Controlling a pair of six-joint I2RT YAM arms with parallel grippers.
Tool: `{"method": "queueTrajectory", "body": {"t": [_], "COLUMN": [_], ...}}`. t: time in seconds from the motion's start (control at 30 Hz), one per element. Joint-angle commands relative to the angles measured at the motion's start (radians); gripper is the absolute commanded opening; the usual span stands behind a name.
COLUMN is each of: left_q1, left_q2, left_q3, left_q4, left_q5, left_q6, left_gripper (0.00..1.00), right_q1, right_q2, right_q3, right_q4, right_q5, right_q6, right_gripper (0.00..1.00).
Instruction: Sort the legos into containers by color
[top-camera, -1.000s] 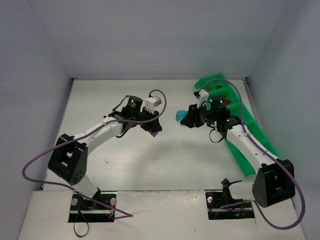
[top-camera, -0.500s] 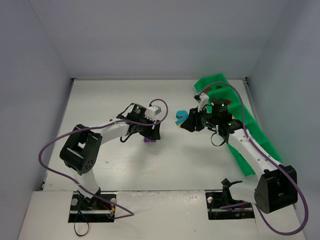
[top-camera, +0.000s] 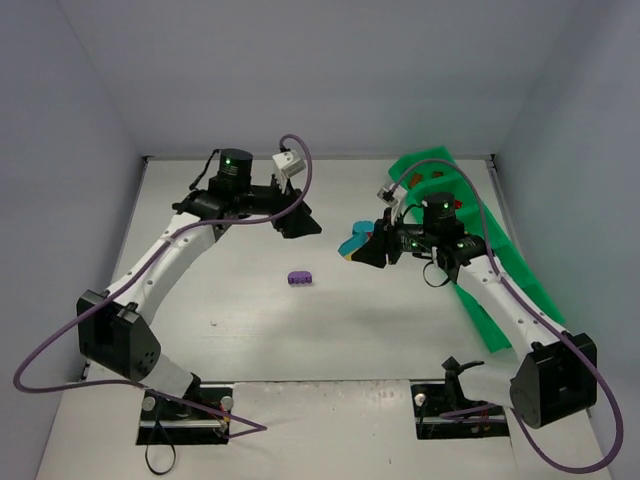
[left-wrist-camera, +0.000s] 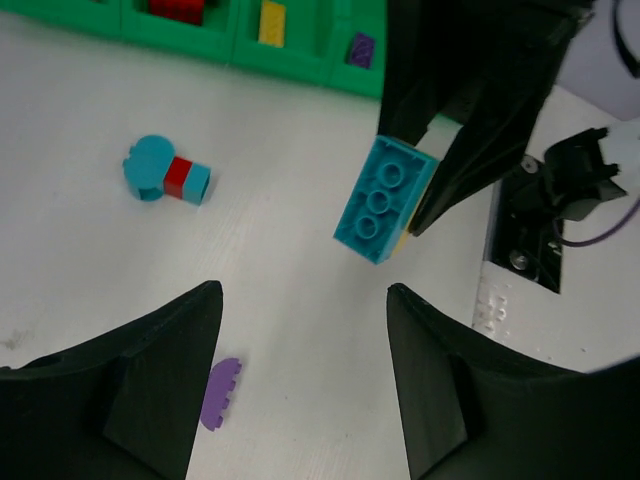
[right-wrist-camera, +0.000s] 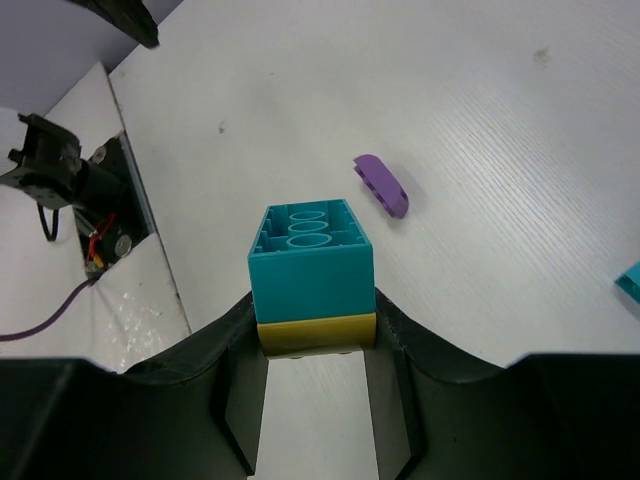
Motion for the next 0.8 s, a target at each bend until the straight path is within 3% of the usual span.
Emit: {"method": "queueTrajectory", "body": {"t": [0.0, 0.2, 0.77], "left_q1": [0.017, -0.012, -0.037], "left_q2": [-0.005, -0.002, 0.013], "left_q3": [0.048, 0.057, 0.06], "left_q4": [-0.106, -0.148, -0.134], "left_q5": [0.229, 0.249, 0.184], "left_q6": [0.07, 0.107, 0.11], "left_gripper": [0.6, 0.6, 0.61], "right_q1": [0.029, 0.047, 0.099], "right_q2": [0.02, 0.109, 0.181], "right_q3": [0.083, 0.166, 0.246], "right_q4": [0.035, 0.015, -0.029], "right_q5": [-0.12, -0.213, -0.27], "right_q6": [-0.053, -0.092, -0.117], "right_gripper": [0.0, 0.0, 0.0]}}
